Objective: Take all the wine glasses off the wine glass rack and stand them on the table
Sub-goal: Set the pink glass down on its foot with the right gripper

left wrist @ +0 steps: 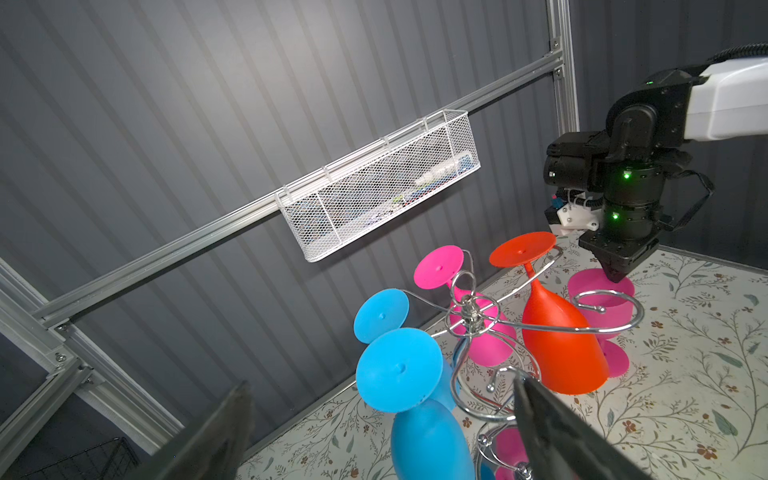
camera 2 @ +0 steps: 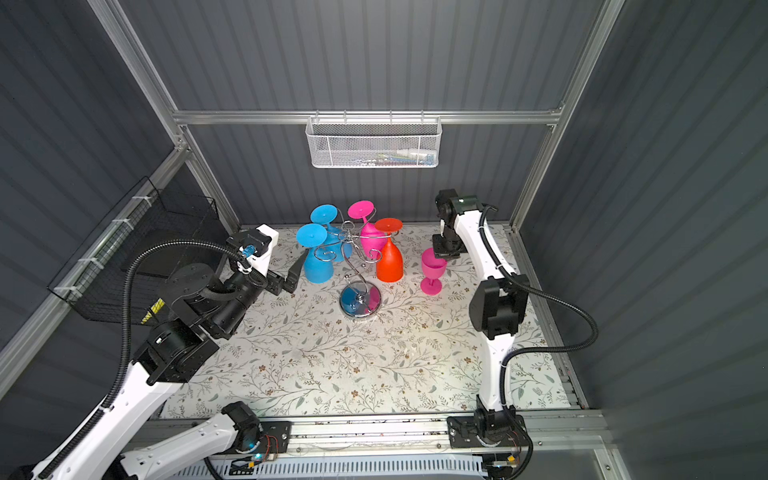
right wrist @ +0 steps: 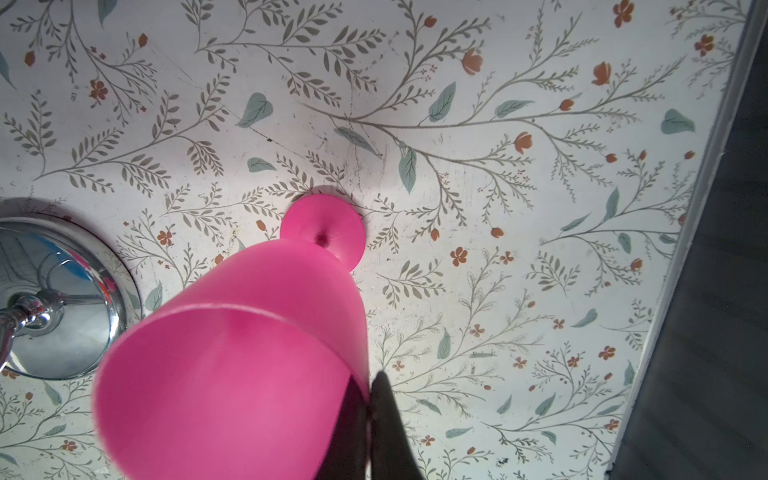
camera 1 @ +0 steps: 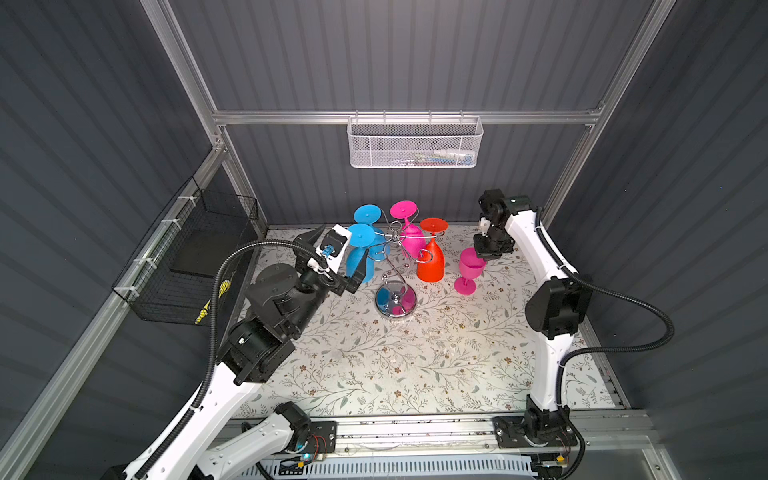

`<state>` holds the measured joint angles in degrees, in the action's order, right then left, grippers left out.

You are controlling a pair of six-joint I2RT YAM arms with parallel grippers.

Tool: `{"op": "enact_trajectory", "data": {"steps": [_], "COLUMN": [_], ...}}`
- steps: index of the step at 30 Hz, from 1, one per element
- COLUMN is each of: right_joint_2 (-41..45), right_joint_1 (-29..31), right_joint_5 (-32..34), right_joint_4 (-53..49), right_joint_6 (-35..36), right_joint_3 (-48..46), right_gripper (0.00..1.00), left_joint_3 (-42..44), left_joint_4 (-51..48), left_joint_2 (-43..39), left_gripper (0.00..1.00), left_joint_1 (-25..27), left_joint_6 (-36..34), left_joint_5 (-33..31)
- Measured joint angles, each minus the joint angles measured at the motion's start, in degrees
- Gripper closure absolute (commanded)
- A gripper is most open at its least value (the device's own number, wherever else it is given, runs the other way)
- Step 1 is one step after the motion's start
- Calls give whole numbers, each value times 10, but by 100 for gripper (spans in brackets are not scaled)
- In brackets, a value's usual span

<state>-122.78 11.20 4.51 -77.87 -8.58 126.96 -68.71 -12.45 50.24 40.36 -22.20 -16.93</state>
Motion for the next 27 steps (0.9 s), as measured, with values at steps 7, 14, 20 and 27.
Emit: {"op": "enact_trajectory", "data": {"steps": [7,14,20,27], "right_joint_2": [-1,-1,-1,16], "right_joint_1": [0,0,0,-1], "right_joint_5": [2,4,8,11], "right_joint_4": [0,-1,-5,-16], "right_joint_6": [1,1,3,7], "right_joint_3": [0,0,0,5], "right_gripper": [81,70,66,64], "left_joint_3": [0,0,0,0], "left_joint_4": [-4,-4,-4,-4], "left_joint_2": [-1,-2,-1,3], "left_gripper": [0,0,0,0], "left_joint_1": [0,0,0,0], "left_joint_6": [0,0,1,12], "left_joint_5": [0,0,-1,-7]}}
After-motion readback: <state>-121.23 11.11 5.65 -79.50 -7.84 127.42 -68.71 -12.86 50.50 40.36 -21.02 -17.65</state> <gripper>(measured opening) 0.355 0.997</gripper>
